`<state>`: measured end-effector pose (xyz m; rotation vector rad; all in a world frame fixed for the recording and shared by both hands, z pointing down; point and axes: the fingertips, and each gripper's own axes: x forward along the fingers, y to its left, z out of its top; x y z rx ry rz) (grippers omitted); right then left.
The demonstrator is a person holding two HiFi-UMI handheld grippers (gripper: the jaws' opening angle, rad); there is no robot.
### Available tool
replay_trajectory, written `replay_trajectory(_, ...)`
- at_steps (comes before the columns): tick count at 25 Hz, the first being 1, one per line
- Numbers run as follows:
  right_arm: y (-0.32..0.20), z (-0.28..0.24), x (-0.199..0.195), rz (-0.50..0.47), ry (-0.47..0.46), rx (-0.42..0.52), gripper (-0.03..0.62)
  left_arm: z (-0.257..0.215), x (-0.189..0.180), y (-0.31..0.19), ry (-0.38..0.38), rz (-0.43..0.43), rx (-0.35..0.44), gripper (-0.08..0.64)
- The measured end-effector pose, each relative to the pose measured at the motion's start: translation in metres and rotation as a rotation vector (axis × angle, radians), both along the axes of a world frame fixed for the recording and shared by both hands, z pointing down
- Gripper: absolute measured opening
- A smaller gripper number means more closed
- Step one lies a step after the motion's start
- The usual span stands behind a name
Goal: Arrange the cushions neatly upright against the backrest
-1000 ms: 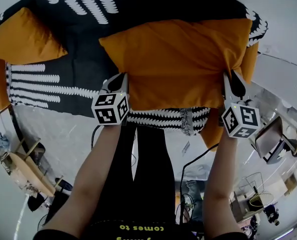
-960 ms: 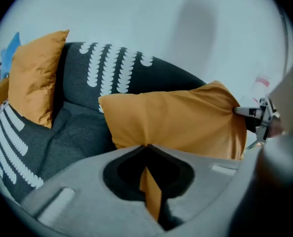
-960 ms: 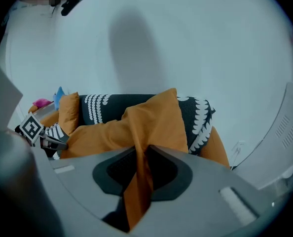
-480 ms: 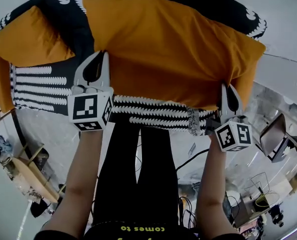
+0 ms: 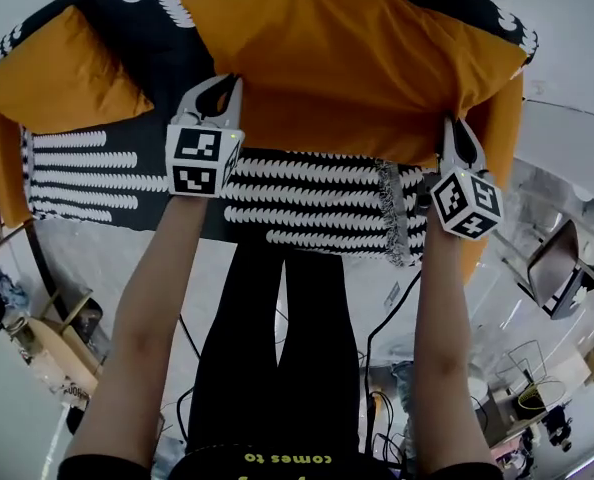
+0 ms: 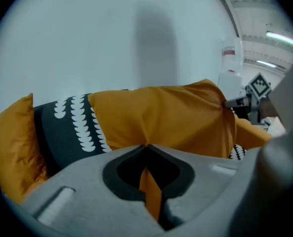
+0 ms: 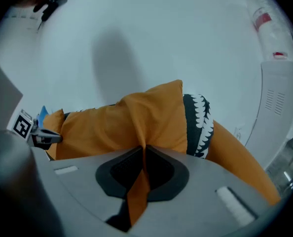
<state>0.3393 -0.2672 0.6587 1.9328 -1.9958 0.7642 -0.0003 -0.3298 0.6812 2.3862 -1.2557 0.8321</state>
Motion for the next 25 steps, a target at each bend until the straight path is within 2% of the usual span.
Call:
replay_trajectory(3, -0.004, 0.011, 0.000, -0.008, 0.013, -0.005, 0.033, 0.014, 0.001, -0.006, 0.025, 0.032, -0.033, 0.014)
replay_trajectory(10, -0.005, 0.019, 0.004, -0.007, 0.073, -0.010, 0.076, 0.017, -0.002, -0.012, 0.091, -0.004, -0.038, 0.038)
replay_trajectory(12, -0.002, 0.020, 0.005, 0.009, 0.070, -0.023, 0.096, 0.020, -0.002, -0.011, 0.083, -0.015, -0.042, 0.048)
replay_trajectory(15, 0.003, 0.017, 0.001, 0.027, 0.052, -0.035, 0.125, 0.022, -0.002, -0.008, 0.018, 0.004, -0.047, 0.063)
replay_trajectory(17, 0.004, 0.015, -0.002, 0.023, 0.068, -0.040, 0.153, 0.020, -0.003, -0.009, 0.018, 0.006, -0.068, 0.080)
replay_trajectory(20, 0.008, 0.008, -0.004, 0.012, 0.137, -0.064, 0.326, 0.014, -0.005, -0.007, 0.082, -0.004, -0.108, 0.132)
replay_trajectory(22, 0.013, -0.002, -0.009, -0.003, 0.162, -0.055, 0.365, 0.012, -0.005, -0.002, 0.096, 0.000, -0.116, 0.179)
replay_trajectory(23, 0.016, -0.007, -0.013, -0.014, 0.170, -0.045, 0.371, 0.012, -0.005, 0.001, 0.097, 0.005, -0.120, 0.225)
replay_trajectory(25, 0.021, -0.017, -0.023, -0.044, 0.177, -0.026, 0.380, 0.013, -0.002, 0.008, 0.100, 0.007, -0.134, 0.374)
